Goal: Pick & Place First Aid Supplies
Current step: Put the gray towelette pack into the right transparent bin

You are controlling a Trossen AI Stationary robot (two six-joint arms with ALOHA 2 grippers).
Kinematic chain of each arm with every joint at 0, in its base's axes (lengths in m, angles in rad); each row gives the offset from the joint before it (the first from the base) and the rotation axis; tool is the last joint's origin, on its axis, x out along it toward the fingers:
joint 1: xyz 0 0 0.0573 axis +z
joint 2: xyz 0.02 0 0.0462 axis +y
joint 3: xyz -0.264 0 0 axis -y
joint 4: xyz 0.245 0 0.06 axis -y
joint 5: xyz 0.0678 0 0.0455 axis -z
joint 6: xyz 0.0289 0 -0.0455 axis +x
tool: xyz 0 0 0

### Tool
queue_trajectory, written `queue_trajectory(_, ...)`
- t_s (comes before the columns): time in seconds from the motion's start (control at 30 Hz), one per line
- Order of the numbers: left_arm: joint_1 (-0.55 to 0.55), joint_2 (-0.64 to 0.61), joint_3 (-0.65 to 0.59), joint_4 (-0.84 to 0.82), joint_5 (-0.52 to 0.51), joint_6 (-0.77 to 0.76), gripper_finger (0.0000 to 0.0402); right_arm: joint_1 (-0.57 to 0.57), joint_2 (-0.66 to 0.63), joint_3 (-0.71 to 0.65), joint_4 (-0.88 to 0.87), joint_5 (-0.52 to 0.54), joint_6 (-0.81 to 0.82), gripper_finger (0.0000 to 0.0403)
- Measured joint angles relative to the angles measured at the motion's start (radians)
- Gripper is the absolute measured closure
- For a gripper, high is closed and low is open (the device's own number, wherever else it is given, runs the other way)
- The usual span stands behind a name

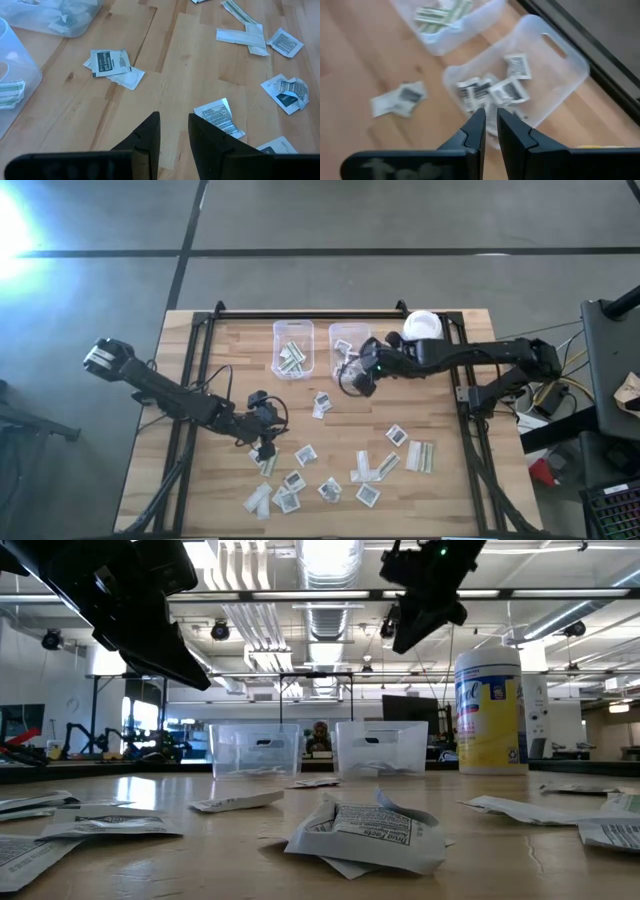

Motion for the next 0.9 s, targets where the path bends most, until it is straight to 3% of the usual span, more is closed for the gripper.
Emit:
queue_trajectory(0.37,0.000,0.000,0.000,-0.028,0.064,-0.005,0.0307,0.208,-0.014,-0.051,-0.007,0.008,0.126,0.0360)
queue_trajectory(0.9,0.000,0.000,0.000,-0.043,0.078,0.009,0.0299,0.389,-0.015,-0.169,-0.008,0.010,0.381,0.0360)
